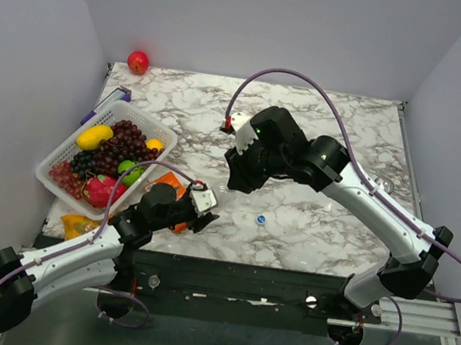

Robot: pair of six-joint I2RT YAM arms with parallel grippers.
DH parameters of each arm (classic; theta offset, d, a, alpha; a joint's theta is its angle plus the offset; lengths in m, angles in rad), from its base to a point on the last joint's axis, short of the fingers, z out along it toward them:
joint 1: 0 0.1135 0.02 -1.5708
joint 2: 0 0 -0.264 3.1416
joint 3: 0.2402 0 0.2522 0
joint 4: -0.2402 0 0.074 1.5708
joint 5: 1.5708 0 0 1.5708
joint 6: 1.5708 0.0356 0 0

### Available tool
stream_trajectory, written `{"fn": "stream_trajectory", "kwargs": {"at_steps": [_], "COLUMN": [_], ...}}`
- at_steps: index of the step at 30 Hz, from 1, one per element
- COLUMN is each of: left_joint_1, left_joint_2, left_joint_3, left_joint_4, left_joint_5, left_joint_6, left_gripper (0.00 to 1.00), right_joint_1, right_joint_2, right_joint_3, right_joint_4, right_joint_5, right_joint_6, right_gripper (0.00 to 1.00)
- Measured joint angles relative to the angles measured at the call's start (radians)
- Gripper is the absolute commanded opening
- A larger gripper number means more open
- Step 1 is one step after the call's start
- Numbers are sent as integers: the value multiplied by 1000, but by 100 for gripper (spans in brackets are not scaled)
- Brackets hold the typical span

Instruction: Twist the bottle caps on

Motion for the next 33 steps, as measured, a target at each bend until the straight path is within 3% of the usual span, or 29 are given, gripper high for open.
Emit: {"fn": "stream_trajectory", "kwargs": {"at_steps": [2, 5, 6, 9, 17, 20, 24, 29, 30, 33], "left_joint_1": [-1, -1, -1, -5, -5, 1, 3, 3, 3, 3], "left_joint_2": [3, 19, 29, 75, 112, 103, 77, 70, 70, 70], "left_joint_3": [-2, -1, 3, 24, 43, 43, 43, 43, 43, 43], "left_joint_4": [8, 33, 42, 45, 44, 45, 43, 21, 19, 15], "left_joint_5": [2, 5, 6, 29, 66, 93, 163, 257, 269, 303], "left_joint_6": [-4, -8, -9, -5, -12, -21, -24, -36, -38, -47], "left_gripper": [0, 0, 0, 0, 0, 0, 0, 0, 0, 0], "right_joint_1": [0, 1, 1, 1, 3, 2, 0, 0, 0, 0], "right_joint_2": [7, 23, 29, 42, 22, 4, -137, -267, -276, -273], "right_joint_3": [13, 53, 73, 135, 183, 174, -1, -113, -118, -119], "right_joint_4": [-8, -35, -49, -61, -68, -69, -57, -33, -29, -21], "right_joint_5": [1, 6, 8, 2, -54, -64, -87, -101, -107, -141], "right_joint_6": [-5, -27, -38, -65, -135, -235, -492, -637, -653, -700], "right_gripper": [37, 53, 64, 75, 79, 84, 93, 95, 99, 100]}}
